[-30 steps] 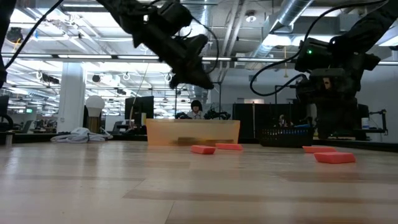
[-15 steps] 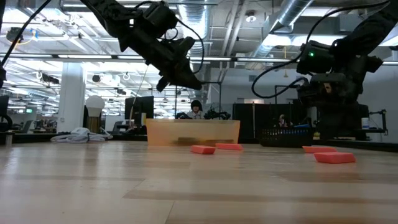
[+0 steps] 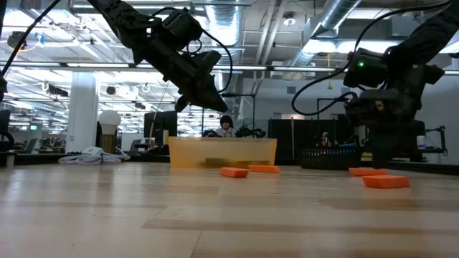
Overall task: Pick & Place School Supplies
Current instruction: Put the orange eraser into the bottom black bin
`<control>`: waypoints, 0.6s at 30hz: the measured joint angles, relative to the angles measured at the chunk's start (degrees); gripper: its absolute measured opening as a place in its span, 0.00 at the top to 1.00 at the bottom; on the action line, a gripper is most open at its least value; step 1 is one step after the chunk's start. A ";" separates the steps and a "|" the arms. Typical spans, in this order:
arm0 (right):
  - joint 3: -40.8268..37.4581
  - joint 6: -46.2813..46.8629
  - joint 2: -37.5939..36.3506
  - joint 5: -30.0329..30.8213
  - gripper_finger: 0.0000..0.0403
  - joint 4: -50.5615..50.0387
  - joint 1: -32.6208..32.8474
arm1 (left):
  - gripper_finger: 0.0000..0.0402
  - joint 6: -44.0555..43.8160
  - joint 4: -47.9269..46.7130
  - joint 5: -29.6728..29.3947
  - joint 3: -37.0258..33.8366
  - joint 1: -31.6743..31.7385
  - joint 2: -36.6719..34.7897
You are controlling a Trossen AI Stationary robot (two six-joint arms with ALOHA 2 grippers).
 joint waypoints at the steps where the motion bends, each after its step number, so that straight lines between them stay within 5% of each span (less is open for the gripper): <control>1: 0.00 -0.08 0.00 0.04 1.00 0.02 -0.25 | 1.00 0.03 0.01 0.01 0.00 0.00 0.00; 18: 0.00 -4.42 0.00 -0.42 1.00 0.00 -5.84 | 1.00 -0.02 0.48 1.21 0.00 -0.02 0.02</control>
